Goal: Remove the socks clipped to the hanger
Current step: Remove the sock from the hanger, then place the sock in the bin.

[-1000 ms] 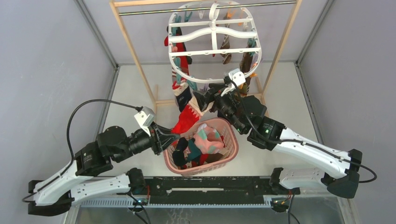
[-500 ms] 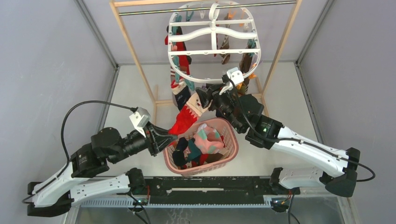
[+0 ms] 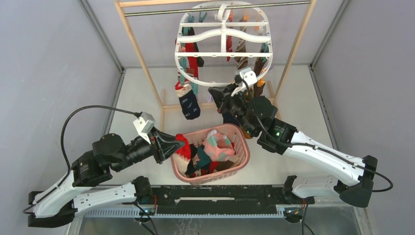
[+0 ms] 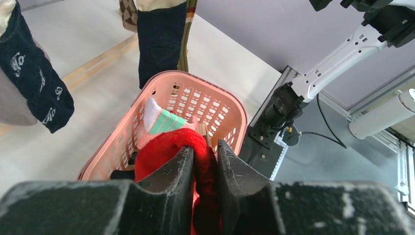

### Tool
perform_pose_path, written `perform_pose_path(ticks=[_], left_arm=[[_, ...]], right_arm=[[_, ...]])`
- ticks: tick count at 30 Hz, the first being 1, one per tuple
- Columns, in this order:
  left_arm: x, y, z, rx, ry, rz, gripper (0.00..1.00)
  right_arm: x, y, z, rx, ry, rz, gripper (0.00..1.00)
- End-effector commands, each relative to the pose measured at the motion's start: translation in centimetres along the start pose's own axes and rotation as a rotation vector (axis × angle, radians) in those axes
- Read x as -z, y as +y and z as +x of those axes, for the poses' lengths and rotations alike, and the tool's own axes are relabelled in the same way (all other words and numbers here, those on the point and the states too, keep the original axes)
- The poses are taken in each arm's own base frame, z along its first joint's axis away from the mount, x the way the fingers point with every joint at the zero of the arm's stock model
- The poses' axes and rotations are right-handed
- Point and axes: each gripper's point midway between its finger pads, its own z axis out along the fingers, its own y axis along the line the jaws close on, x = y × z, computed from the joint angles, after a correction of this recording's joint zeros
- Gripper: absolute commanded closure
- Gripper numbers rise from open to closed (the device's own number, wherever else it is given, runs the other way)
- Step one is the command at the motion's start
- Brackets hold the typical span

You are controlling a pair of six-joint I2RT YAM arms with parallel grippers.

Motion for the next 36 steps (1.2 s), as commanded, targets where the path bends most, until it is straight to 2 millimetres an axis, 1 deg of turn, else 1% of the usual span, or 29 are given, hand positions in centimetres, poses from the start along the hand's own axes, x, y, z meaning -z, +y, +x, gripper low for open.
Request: perform_pose_path(ticks=[1,6,8,11,13,15,18,19,20,21,24,27,28,30,36], left_arm=[[1.2,-1.3,-2.9,0.015,-0.073,0.05,0.73],[1.1,-1.5,-3.0,0.013,-0.067,0.055,0.73],[0.8,-1.5,-2.7,0.013,-0.058,0.054,0.73],[0.4,-1.4,-2.4,0.013,-0.049,0.051,0.73],[0.1,-1.4,-2.1,0.015,-0.044,0.048,0.73],[-0.2,-1.3,-1.8,0.019,-0.036,0.047,0.73],[-0.6,-1.3,-1.1,0.024,-0.018,0.049,0.73],[-0.8,-1.3,-0.8,0.027,-0.013,0.049,0.73],[-0.9,-1.3,-0.6,0.03,-0.007,0.049,0.73],[-1.0,-1.3,-0.4,0.032,-0.003,0.048,0.73],[-1.3,-1.1,0.6,0.041,0.014,0.045,0.72],[-1.5,-0.9,1.4,0.05,0.024,0.042,0.72],[-1.6,-0.7,1.7,0.053,0.029,0.037,0.71],[-1.9,-0.4,2.3,0.056,0.04,0.022,0.71],[-3.4,0.5,4.1,0.053,0.079,-0.022,0.71]], right_arm=[[0.0,0.6,-2.2,-0.032,-0.042,-0.023,1.0],[0.1,0.5,-1.8,-0.034,-0.026,-0.024,1.0],[0.2,0.5,-1.7,-0.035,-0.018,-0.028,0.98],[0.3,0.5,-1.3,-0.039,-0.008,-0.035,0.8],[0.6,0.5,-1.1,-0.044,-0.003,-0.04,0.66],[0.9,0.5,-1.1,-0.051,-0.002,-0.046,0.6],[1.5,0.5,-1.3,-0.065,-0.001,-0.054,0.56],[1.8,0.3,-0.7,-0.06,0.023,-0.051,0.53],[2.1,0.2,-0.6,-0.063,0.029,-0.052,0.45],[2.5,0.1,-0.5,-0.069,0.035,-0.054,0.41],[3.9,-0.3,-0.1,-0.086,0.055,-0.06,0.37],[5.7,-1.5,1.3,-0.103,0.099,-0.037,0.34],[6.6,-2.1,1.4,-0.116,0.101,-0.026,0.33],[8.2,-3.2,2.3,-0.133,0.12,-0.004,0.3],[14.1,-8.1,5.0,-0.214,0.13,0.123,0.27]])
